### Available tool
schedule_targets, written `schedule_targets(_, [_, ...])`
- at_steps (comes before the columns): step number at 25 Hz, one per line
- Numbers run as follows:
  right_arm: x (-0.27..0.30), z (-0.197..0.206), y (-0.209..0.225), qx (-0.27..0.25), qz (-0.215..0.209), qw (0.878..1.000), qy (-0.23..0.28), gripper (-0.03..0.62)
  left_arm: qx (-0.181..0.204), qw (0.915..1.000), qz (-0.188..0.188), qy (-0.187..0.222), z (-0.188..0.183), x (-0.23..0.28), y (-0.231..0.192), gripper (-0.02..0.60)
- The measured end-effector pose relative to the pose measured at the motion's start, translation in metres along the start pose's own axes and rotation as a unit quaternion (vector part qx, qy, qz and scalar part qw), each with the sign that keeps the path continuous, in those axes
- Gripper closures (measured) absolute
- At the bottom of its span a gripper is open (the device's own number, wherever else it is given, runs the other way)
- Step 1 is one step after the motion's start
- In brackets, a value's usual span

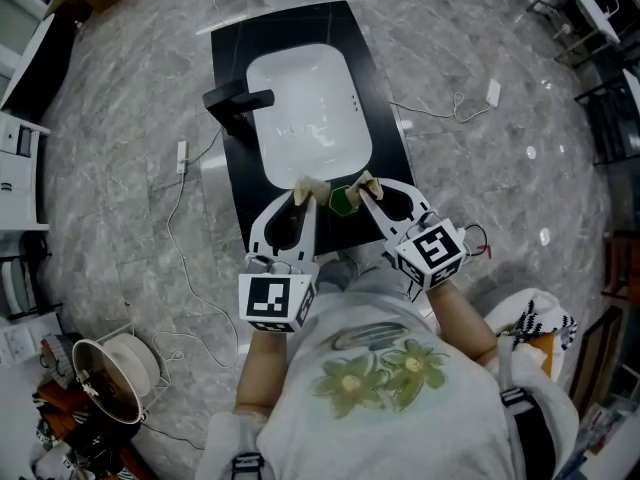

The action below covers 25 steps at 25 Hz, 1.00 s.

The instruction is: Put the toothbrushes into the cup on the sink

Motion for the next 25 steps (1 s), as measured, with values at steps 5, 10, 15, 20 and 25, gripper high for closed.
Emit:
schedule_targets(5, [0.003,0.003,0.000,0.002,0.004,1.000,-0.003,0.533,0.000,1.0000,0.004,-0.004,-0.002,0.001,-0.001,0.499])
schedule_targets(10, [0.007,0.013,0.002,-0.001,0.011,1.000,-0.012,0.533,-0.002,1.0000,0.007,-0.005,0.001,0.001,-0.004,0.499])
schedule_targets(15, [0.010,0.017,0.003,-0.010,0.014,1.000,-0.018,0.533,-0.005,0.9999,0.011,-0.006,0.002,0.001,-0.004,0.499])
schedule_targets(20, [0.011,0.020,0.002,-0.015,0.018,0.999,-0.026,0.533,-0.005,0.9999,0.015,-0.005,0.002,0.000,-0.004,0.500])
schedule_targets(25, [0.015,0.028,0.006,-0.013,0.021,0.999,-0.035,0.533,-0.005,0.9998,0.016,-0.005,0.005,0.003,-0.005,0.500])
Point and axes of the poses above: the fingertips, and each gripper's own axes: x forward along the fingers, y to its right, z out of its underside, the point moved 1 cm from there along -x, backward along the fingers, and after that the axes turned 2 degrees about z, right-handed, at the moved point
